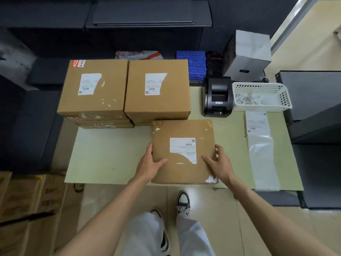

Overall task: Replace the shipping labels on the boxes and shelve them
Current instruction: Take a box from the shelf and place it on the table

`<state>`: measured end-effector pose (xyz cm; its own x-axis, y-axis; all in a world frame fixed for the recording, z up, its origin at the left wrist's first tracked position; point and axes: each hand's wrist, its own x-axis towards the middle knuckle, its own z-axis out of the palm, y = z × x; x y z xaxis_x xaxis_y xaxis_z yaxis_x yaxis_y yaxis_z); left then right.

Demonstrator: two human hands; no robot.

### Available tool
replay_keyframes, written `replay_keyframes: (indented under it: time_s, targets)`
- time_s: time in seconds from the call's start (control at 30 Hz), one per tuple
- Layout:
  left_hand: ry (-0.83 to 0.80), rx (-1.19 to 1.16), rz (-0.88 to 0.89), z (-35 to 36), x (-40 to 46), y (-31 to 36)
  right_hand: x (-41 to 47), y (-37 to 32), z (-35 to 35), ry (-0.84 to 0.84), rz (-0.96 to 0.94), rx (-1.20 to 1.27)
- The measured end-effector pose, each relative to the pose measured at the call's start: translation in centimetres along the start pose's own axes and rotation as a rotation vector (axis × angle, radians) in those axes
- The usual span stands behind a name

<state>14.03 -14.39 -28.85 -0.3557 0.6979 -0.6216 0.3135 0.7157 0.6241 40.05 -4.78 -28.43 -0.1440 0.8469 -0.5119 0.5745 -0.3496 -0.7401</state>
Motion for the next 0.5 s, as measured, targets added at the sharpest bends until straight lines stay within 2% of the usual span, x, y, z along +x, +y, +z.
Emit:
replay_keyframes:
  time_s: [0.3,0.4,0.5]
  targets:
    - [0.033,0.011,0.042,0.8,1.0,-0.3,1.4,1.1,-0.2,-0.043,0.052,-0.033]
    - [0.119,0.233,0.161,0.1,0.5,0.0,1.5,0.1,-0.8,0.051,0.026,-0.325]
    - [0.124,0.45,0.385,-1.0,0.7,0.4,1.5,-1.8,-0.5,0.181,-0.256,-0.609]
